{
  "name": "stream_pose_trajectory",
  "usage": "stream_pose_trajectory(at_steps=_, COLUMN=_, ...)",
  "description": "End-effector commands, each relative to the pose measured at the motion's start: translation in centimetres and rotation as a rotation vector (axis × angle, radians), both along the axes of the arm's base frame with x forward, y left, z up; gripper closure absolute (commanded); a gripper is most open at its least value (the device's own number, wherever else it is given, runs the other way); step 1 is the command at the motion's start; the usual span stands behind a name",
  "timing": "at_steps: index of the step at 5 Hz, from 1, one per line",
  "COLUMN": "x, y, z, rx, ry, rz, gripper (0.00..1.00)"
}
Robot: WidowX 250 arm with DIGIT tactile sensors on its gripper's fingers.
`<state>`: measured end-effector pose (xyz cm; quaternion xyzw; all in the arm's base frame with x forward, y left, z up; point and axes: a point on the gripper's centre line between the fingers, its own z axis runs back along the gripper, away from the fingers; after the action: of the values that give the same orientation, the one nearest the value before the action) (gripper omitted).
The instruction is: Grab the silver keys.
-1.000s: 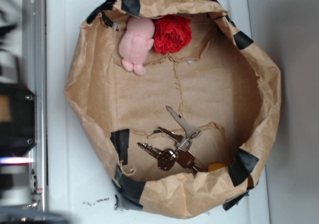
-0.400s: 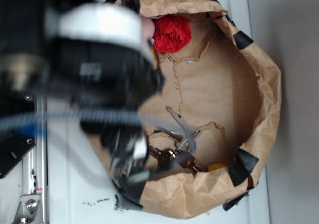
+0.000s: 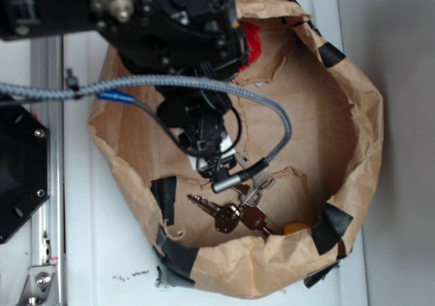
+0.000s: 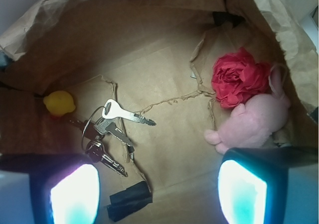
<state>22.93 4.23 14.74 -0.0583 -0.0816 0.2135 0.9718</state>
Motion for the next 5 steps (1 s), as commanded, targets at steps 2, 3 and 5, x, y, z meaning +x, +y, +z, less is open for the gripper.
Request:
stream_pose_trajectory(at_steps=2, x=0.7, y=0.2, z=-2.8, rx=0.136, ry=-0.082, rz=0.066, gripper=0.0)
stream_pose_trajectory(at_steps=3, x=1.6, y=-0.3, z=-3.5, rx=0.152, ry=-0.086, rz=0.1, gripper=0.0)
stream_pose_trajectory(at_steps=5, x=3.5, y=-1.0, z=-3.2, rx=-0.035, ry=-0.09, rz=0.108, gripper=0.0)
